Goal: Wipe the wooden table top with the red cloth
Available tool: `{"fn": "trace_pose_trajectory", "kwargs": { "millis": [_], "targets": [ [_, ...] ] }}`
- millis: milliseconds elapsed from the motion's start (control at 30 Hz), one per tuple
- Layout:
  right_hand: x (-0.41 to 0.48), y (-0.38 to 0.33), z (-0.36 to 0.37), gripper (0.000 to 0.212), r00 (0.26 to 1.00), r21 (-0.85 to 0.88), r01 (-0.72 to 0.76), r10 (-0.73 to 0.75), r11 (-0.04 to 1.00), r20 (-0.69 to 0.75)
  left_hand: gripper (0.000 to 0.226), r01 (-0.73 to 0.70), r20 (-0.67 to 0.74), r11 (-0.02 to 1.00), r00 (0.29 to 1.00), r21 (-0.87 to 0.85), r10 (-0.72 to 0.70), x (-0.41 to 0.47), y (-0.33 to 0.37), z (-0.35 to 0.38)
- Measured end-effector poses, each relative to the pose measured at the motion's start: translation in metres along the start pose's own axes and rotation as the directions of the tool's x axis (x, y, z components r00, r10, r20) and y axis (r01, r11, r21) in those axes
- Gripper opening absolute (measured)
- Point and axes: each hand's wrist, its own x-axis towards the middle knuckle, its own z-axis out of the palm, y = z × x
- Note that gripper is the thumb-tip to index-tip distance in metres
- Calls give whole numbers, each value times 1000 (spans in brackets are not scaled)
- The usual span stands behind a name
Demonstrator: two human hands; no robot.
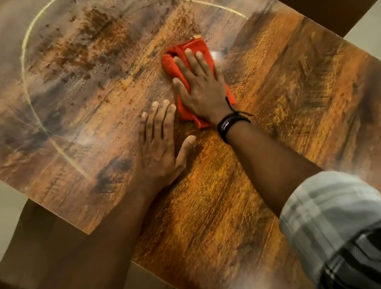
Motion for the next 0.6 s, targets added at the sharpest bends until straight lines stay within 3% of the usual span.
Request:
{"fn": "trace_pose_trajectory", "kwargs": {
  "millis": [100, 167, 267, 333, 467, 600],
  "targets": [
    [-45, -2, 4, 60, 988, 7, 152, -152, 988, -28, 75, -4, 25, 999, 1000, -44, 5, 1, 2, -2],
    [-78, 12, 7, 58, 983, 12, 178, -177, 984, -37, 74, 3, 32, 1000, 999, 4, -3, 1, 2, -4],
    [-108, 59, 1, 56, 995, 21, 67, -66, 997, -73, 74, 108, 32, 985, 993, 135, -113, 10, 3, -3],
    [-108, 91, -6, 55, 996, 45, -22, 26, 999, -85, 77, 162, 21, 978, 986, 134, -166, 30, 9, -1],
    [-71, 134, -21, 57, 982, 79, -167, 173, 983, -79, 75, 56, 18, 997, 998, 61, -57, 90, 32, 16],
    [-12, 156, -30, 58, 969, 87, -234, 239, 968, -58, 81, 16, 42, 993, 999, 119, -21, 111, 40, 36]
  ]
}}
